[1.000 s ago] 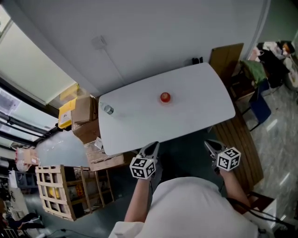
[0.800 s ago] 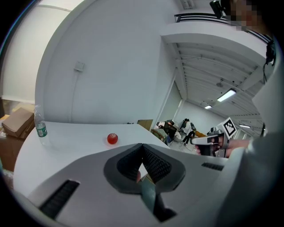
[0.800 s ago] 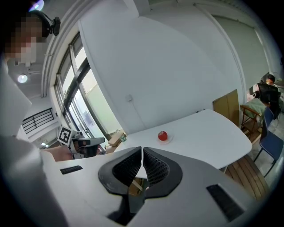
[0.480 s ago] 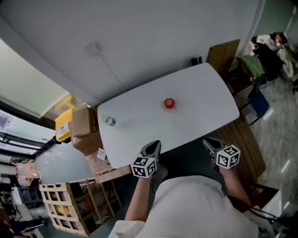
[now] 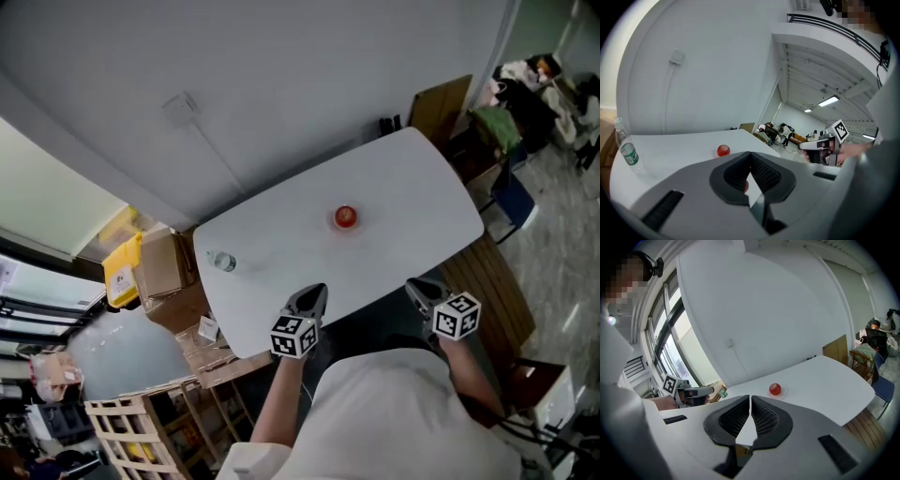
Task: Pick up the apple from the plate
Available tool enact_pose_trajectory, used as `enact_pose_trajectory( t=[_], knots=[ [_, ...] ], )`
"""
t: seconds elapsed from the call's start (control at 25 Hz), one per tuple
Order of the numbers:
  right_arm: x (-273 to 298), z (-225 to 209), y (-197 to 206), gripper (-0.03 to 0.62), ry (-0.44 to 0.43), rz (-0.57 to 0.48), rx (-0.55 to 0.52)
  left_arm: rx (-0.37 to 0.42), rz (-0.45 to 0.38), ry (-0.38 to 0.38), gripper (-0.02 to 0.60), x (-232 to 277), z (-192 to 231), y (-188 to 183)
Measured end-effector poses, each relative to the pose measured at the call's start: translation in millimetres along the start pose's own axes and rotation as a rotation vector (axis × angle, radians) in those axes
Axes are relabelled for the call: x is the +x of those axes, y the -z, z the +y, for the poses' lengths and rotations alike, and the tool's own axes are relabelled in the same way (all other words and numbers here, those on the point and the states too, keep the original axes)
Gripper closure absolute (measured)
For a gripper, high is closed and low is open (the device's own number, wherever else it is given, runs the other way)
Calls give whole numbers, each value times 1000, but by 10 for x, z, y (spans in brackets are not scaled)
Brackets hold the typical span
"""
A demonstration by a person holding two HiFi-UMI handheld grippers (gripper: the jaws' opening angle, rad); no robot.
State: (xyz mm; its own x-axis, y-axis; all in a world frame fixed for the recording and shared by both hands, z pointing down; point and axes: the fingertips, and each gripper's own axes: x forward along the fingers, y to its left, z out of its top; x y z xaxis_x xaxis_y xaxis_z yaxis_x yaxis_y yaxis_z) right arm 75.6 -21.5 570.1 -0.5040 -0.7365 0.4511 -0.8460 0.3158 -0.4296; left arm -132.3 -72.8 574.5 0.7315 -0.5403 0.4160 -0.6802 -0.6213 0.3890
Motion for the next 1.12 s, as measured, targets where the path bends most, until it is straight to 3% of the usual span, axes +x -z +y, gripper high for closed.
enact_pose_trajectory(
  t=[0.56, 1.12],
  knots=[
    [280, -29, -114, 557, -24, 44, -14, -33, 10, -7, 580, 166, 124, 0],
    [671, -503, -485, 556, -150, 101, -23, -13, 0, -85, 577, 834, 13, -241]
  ],
)
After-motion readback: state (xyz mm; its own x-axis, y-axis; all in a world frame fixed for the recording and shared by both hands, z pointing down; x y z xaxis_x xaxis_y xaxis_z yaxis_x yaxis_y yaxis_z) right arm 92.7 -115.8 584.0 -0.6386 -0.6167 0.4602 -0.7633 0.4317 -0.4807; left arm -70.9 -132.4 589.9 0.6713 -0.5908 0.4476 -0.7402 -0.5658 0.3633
